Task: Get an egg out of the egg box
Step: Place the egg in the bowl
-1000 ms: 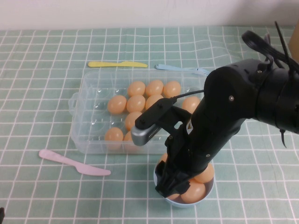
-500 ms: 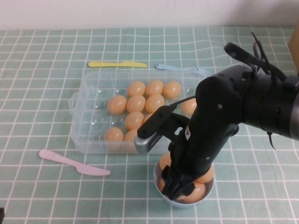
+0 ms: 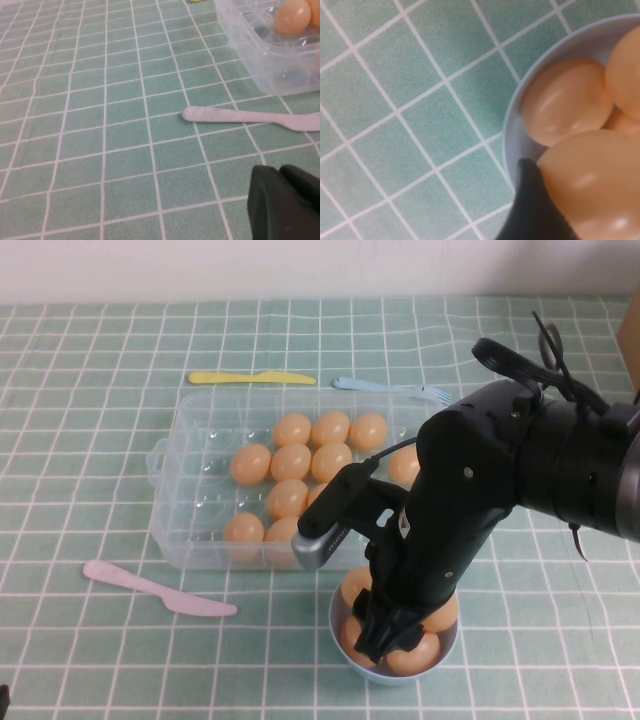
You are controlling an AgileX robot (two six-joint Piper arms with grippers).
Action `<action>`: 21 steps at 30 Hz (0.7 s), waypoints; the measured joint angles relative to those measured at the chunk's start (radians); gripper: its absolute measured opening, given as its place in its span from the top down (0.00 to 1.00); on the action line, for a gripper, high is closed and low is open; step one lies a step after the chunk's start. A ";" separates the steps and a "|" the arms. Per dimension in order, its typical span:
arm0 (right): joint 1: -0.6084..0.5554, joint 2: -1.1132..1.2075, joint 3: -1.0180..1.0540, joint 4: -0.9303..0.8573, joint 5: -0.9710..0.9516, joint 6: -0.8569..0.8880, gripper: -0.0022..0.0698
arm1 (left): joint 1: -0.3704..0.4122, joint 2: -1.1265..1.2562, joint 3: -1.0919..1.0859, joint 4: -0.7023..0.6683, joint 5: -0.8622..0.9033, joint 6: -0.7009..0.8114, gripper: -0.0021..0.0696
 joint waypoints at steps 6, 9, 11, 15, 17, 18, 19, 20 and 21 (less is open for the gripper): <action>0.000 0.000 0.000 -0.004 -0.025 0.000 0.44 | 0.000 0.000 0.000 0.000 0.000 0.000 0.98; 0.000 0.000 0.000 -0.008 -0.030 -0.002 0.44 | 0.000 0.000 0.000 0.000 0.000 0.000 0.98; 0.000 0.000 0.000 -0.012 -0.030 -0.002 0.44 | 0.000 0.000 0.000 0.000 0.000 0.000 0.98; 0.000 0.000 0.000 -0.019 -0.030 -0.002 0.44 | 0.000 0.000 0.000 0.000 0.000 0.000 0.98; 0.000 0.000 0.000 -0.021 -0.030 -0.002 0.44 | 0.000 0.000 0.000 0.000 0.000 0.000 0.98; 0.000 0.000 0.000 -0.021 -0.030 -0.002 0.44 | 0.000 0.000 0.000 0.000 0.000 0.000 0.98; 0.000 0.000 0.000 -0.022 -0.030 -0.002 0.44 | 0.000 0.000 0.000 0.000 0.000 0.000 0.98; 0.000 0.000 0.000 -0.022 -0.030 -0.002 0.44 | 0.000 0.000 0.000 0.000 0.000 0.000 0.98; 0.000 0.000 0.000 -0.023 -0.030 -0.002 0.44 | 0.000 0.000 0.000 0.000 0.000 0.000 0.98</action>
